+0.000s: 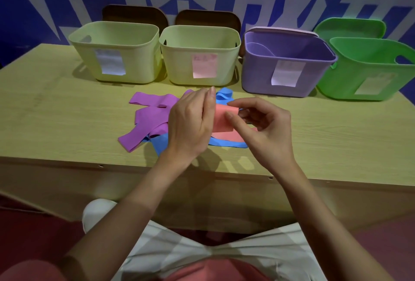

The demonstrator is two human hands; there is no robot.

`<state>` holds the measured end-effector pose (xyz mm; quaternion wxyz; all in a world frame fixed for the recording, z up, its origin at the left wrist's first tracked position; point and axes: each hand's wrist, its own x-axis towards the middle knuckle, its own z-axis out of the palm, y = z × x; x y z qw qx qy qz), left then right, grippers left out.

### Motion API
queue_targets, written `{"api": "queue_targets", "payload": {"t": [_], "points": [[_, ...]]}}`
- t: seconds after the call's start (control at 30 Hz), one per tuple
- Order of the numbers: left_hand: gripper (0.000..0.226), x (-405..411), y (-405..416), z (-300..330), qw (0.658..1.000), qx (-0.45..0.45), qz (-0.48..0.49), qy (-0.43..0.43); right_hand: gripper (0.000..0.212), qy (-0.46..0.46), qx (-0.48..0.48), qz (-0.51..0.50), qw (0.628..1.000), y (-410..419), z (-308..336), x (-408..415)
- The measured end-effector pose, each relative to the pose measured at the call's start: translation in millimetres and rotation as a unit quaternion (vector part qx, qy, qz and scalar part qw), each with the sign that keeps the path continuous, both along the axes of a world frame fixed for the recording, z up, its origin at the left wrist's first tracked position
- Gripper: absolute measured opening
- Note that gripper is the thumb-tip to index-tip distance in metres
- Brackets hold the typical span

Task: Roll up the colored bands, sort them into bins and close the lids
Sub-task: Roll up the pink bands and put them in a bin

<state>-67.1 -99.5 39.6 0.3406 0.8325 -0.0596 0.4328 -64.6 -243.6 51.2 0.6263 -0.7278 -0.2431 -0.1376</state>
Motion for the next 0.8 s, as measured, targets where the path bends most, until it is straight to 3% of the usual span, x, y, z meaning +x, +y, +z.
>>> {"api": "queue_targets", "payload": {"t": [0.33,0.6,0.8], "points": [[0.041,2.0,0.7,-0.2,1.0,-0.011,0.027,-0.009,0.022,-0.056,-0.055,0.015,0.997,-1.5,-1.6,1.4],[0.035,-1.1,1.1,-4.4,0.999,0.018,0.015,0.022,0.017,-0.02,-0.028,0.0,0.999,0.8,-4.0,2.2],[0.047,-0.7,1.0,-1.5,0.999,-0.042,0.018,0.028,0.022,0.018,0.014,0.029,0.999,4.2,-3.8,-0.3]]}}
